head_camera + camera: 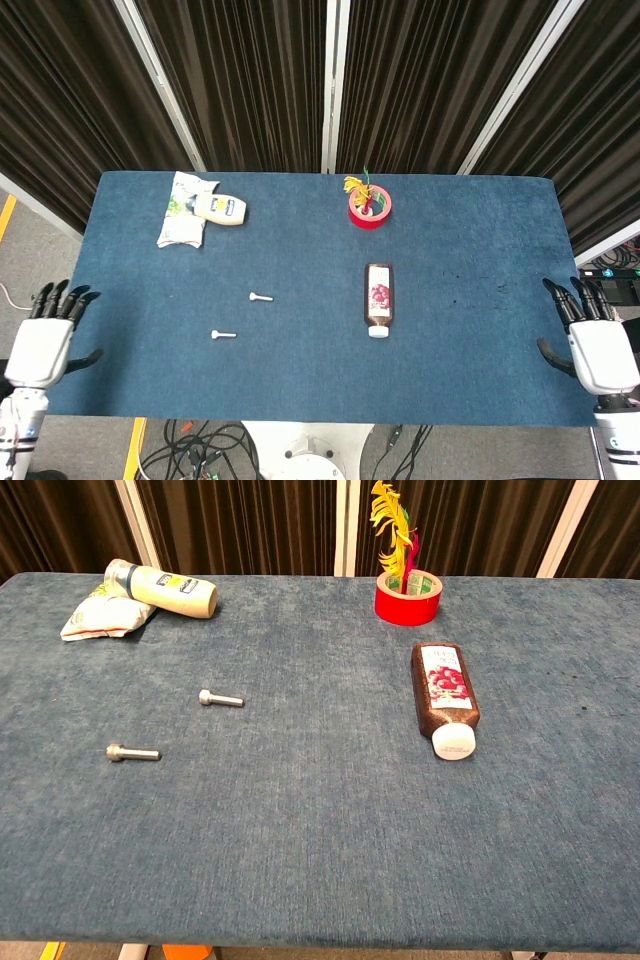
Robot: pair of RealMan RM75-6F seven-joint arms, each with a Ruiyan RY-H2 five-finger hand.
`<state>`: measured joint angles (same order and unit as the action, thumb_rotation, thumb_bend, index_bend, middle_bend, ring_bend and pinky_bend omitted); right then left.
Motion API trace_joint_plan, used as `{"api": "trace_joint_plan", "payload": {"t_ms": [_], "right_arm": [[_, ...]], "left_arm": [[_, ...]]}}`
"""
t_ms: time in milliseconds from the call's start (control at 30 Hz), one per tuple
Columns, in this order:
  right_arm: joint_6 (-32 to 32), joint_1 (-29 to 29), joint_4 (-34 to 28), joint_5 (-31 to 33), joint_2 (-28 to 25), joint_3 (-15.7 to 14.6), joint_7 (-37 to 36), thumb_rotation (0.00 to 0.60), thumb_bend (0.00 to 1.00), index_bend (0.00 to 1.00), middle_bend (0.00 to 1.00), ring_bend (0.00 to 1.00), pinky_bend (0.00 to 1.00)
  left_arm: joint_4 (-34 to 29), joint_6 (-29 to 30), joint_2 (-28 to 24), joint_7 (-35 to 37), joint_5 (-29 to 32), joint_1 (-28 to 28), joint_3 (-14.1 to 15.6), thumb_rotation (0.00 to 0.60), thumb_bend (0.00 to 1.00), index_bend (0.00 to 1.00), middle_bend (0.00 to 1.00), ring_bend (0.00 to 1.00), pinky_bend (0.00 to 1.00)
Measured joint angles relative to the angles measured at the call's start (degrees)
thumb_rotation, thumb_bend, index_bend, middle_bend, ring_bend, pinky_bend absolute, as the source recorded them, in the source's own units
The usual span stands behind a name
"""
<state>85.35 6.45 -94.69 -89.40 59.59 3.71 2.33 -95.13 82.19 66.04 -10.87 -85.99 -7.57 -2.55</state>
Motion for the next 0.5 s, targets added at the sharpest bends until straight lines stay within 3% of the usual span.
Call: {"api": "trace_joint_plan", "payload": {"t_ms": [267,500], "right_arm": [[0.4,-0.1,-0.6,0.2,-0.6,0.3,0.5,0.6,0.18,0.04,0.17,0.02,0.05],[-0.3,-0.1,-0.6,1.2,-0.8,0.4,0.6,0.6,0.18,0.04,0.17,0.02,0.05]], "left_arm": [[-2.0,-9.2,1.7,1.2,-2.5,-7.7,-1.1,0.6,0.24,0.32,0.18,0.05,0.0],[-2.9,-16.9,7.3,-0.8,-1.8,-12.7,-0.9,0.6,0.27,0.36,0.18,0.05,0.0]]}}
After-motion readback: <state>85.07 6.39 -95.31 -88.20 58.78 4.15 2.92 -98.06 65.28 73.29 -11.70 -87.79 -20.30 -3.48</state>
